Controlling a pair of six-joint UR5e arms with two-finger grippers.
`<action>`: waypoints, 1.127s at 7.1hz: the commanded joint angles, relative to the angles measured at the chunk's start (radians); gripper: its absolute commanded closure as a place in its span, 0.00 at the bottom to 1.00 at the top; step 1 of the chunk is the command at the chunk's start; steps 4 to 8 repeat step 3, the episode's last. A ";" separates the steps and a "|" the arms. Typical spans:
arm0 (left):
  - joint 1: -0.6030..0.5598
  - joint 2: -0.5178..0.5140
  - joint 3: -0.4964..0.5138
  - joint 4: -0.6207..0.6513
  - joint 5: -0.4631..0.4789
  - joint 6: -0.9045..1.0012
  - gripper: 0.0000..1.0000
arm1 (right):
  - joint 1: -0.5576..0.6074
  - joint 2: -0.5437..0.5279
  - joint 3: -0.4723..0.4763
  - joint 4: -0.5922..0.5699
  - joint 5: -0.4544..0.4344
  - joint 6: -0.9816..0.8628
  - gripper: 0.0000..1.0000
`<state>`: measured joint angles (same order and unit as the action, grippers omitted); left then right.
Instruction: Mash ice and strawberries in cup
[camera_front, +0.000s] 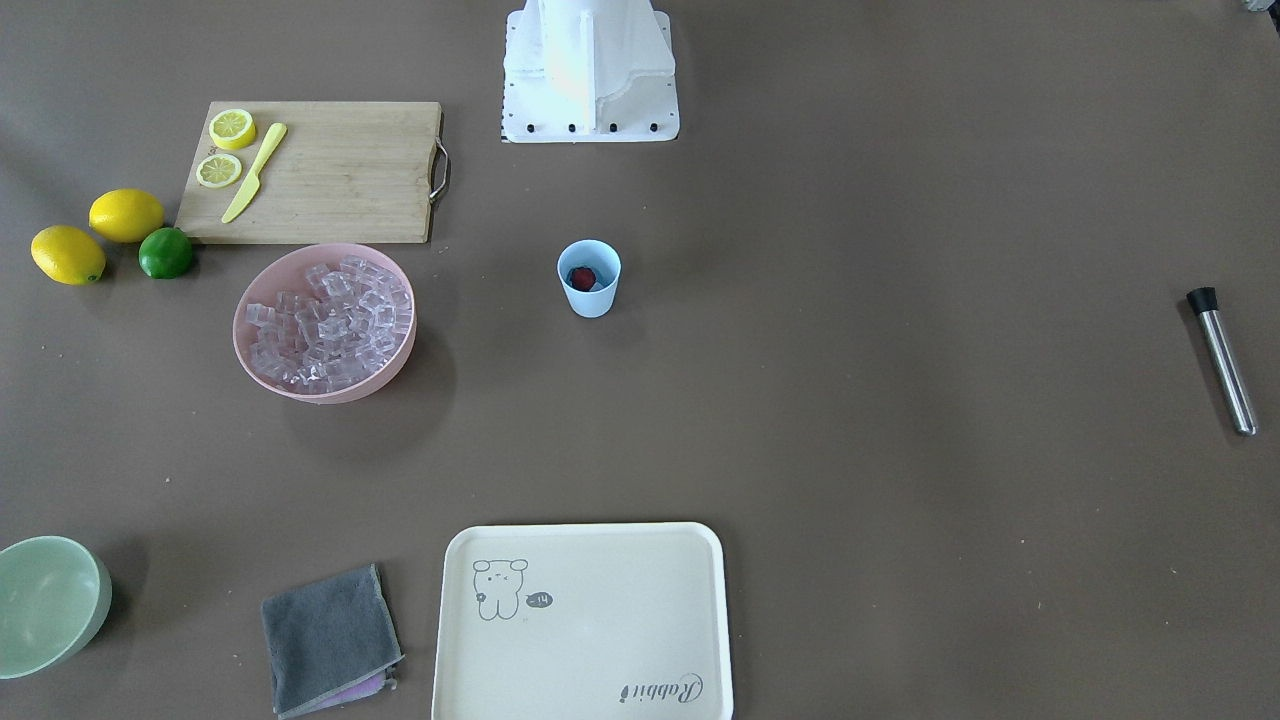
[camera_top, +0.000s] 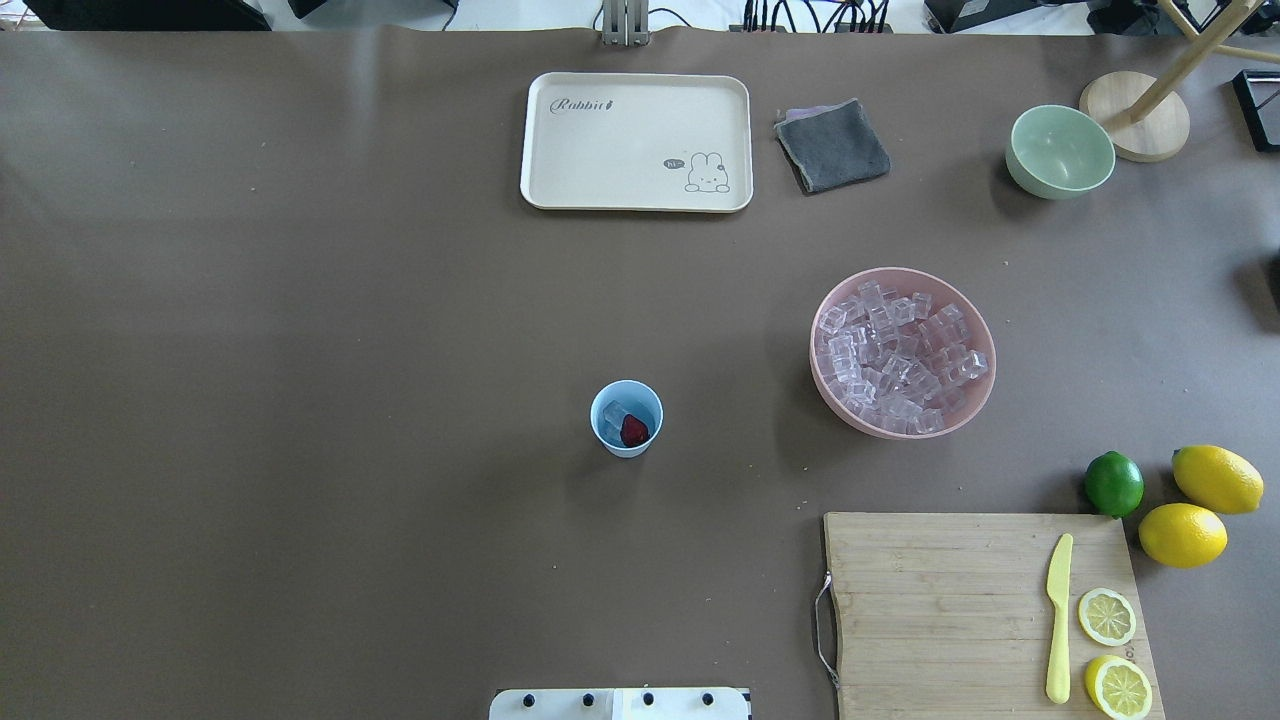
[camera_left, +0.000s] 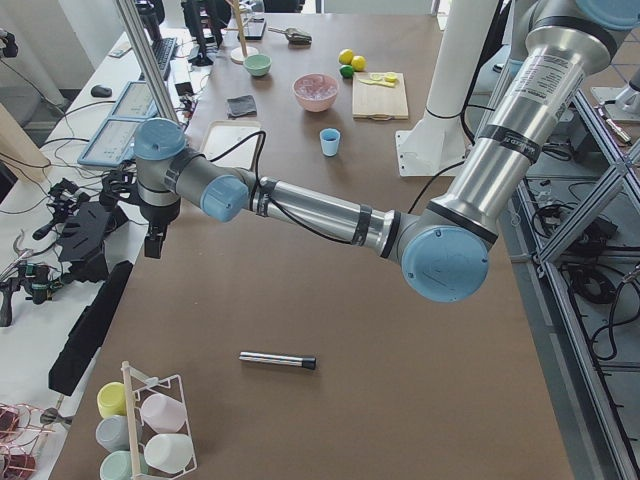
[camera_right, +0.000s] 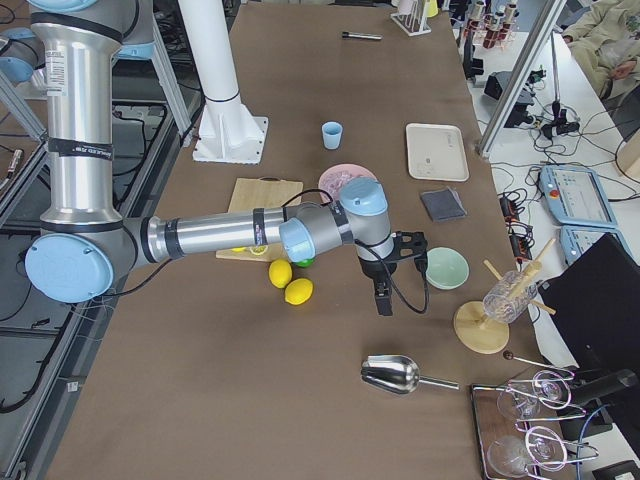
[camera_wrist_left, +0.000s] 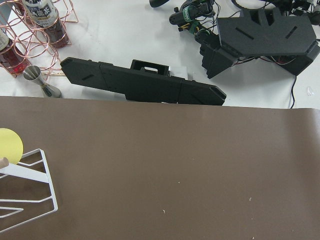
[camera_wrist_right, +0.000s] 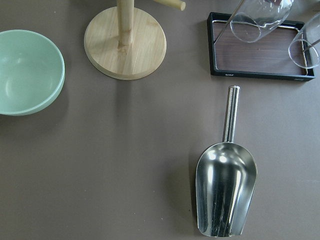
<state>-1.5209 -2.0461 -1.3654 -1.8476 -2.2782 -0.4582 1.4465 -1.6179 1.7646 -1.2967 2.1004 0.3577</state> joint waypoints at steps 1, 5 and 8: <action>-0.001 0.001 0.000 0.001 0.000 0.001 0.02 | 0.000 0.006 0.000 0.000 0.000 0.000 0.00; 0.001 0.000 0.003 0.001 0.002 0.001 0.02 | 0.000 0.006 0.001 0.000 0.000 0.000 0.00; 0.001 0.000 0.003 0.001 0.002 0.001 0.02 | 0.000 0.006 0.001 0.000 0.000 0.000 0.00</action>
